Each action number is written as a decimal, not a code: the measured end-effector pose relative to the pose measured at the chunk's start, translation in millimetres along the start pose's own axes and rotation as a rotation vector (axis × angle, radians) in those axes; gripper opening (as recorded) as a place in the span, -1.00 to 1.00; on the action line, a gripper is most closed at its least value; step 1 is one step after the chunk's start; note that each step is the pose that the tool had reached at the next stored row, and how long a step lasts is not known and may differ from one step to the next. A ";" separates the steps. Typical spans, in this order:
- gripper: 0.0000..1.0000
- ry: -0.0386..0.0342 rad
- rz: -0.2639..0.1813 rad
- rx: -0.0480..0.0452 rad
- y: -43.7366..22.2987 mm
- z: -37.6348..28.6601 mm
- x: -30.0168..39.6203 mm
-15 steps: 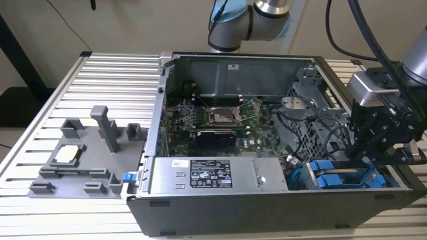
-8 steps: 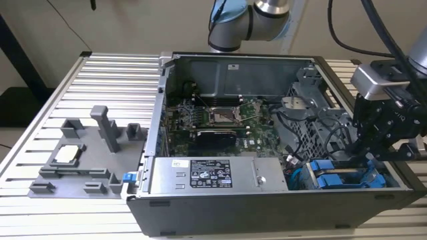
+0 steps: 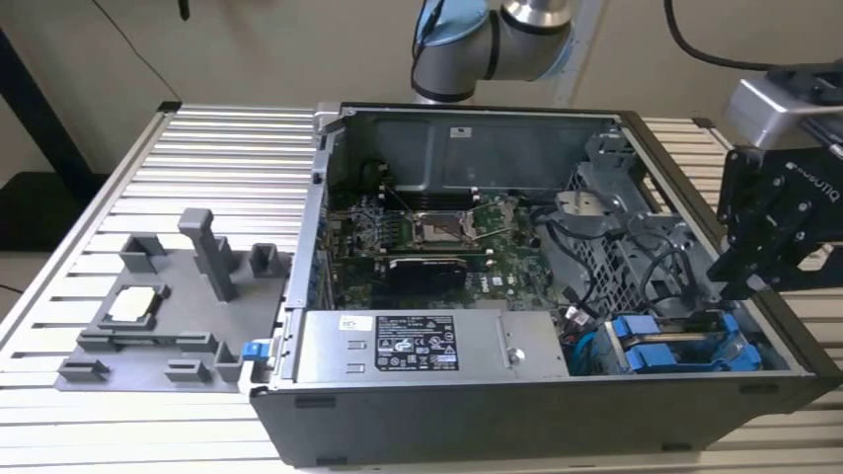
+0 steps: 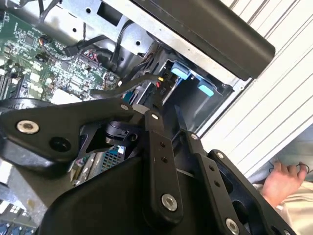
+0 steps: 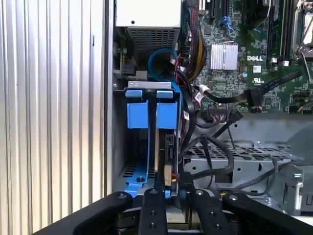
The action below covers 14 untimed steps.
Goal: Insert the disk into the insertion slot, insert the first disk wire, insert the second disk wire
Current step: 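Insert the first disk wire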
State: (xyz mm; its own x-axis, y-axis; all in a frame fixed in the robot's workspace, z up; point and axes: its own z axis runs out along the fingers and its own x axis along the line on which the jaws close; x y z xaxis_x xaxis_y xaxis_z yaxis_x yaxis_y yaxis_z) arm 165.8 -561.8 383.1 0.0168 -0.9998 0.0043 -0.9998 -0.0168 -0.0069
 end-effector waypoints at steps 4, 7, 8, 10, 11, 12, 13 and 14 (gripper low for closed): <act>-0.46 0.0001 0.000 0.0003 0.1 -16.3 0.1; -0.46 -0.0001 0.000 0.0010 0.1 -16.3 -0.1; -0.46 0.0002 0.002 0.0009 0.1 -16.4 -1.1; -0.46 0.0002 0.007 0.0010 0.1 -16.1 -3.6; -0.46 0.0000 0.008 0.0010 0.4 -15.5 -5.2; -0.46 0.0003 0.009 0.0012 1.0 -15.1 -7.2; -0.46 0.0001 0.010 0.0015 2.1 -14.3 -9.3; -0.46 0.0002 0.010 0.0022 3.6 -13.4 -11.9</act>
State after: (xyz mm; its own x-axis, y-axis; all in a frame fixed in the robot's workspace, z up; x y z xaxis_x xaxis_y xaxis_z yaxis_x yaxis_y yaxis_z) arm 161.9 -549.9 396.4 0.0069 -1.0000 0.0044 -0.9999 -0.0069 -0.0091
